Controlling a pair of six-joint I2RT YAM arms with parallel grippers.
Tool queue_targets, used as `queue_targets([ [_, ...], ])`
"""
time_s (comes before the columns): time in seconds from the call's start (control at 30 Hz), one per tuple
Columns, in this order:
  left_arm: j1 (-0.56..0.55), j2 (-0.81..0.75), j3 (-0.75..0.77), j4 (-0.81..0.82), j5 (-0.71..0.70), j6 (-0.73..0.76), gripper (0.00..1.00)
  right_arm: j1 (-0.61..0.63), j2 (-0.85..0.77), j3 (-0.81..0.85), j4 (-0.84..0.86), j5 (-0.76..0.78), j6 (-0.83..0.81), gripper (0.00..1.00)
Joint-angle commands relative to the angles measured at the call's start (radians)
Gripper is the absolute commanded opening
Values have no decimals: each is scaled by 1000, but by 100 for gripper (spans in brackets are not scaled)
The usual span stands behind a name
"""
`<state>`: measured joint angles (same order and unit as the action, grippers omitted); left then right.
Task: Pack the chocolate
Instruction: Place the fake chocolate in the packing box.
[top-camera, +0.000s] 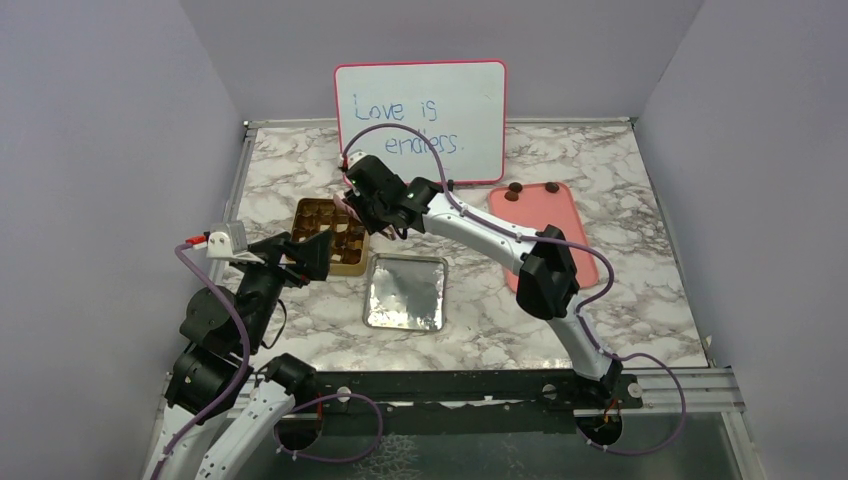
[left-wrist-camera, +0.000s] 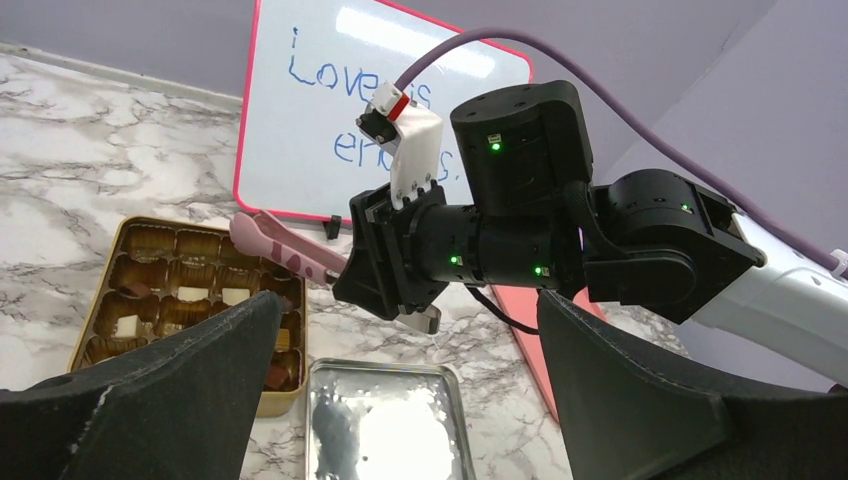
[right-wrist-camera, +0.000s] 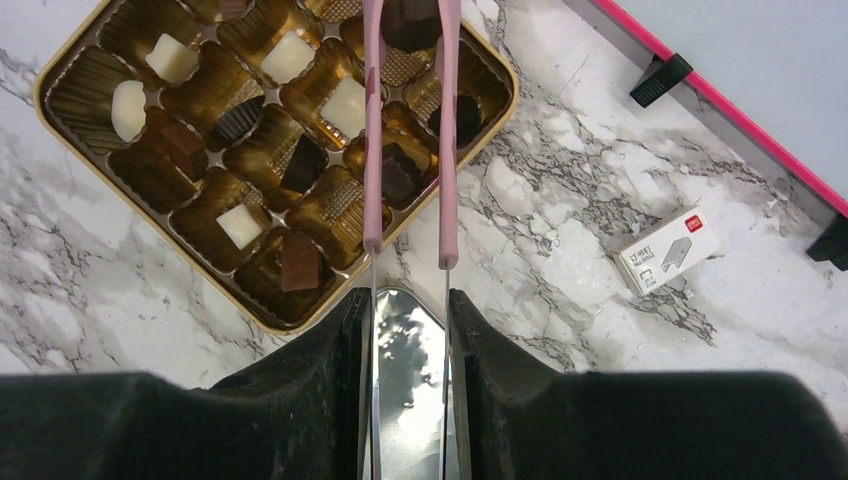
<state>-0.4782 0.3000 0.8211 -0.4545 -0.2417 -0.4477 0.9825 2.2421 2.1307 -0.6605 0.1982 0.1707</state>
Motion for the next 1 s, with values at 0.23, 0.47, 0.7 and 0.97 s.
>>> queue_targets([
  [0.23, 1, -5, -12, 4, -25, 10, 99, 7, -25, 52, -42, 11, -14, 35],
  [0.47, 1, 5, -38, 5, -34, 12, 99, 7, -133, -34, -41, 4, -6, 35],
  [0.7, 1, 33, -83, 31, -32, 14, 99, 3, -292, -228, -44, 90, 7, 35],
  [0.97, 1, 116, -125, 70, 8, 71, 99, -67, -492, -484, -65, 157, 45, 35],
])
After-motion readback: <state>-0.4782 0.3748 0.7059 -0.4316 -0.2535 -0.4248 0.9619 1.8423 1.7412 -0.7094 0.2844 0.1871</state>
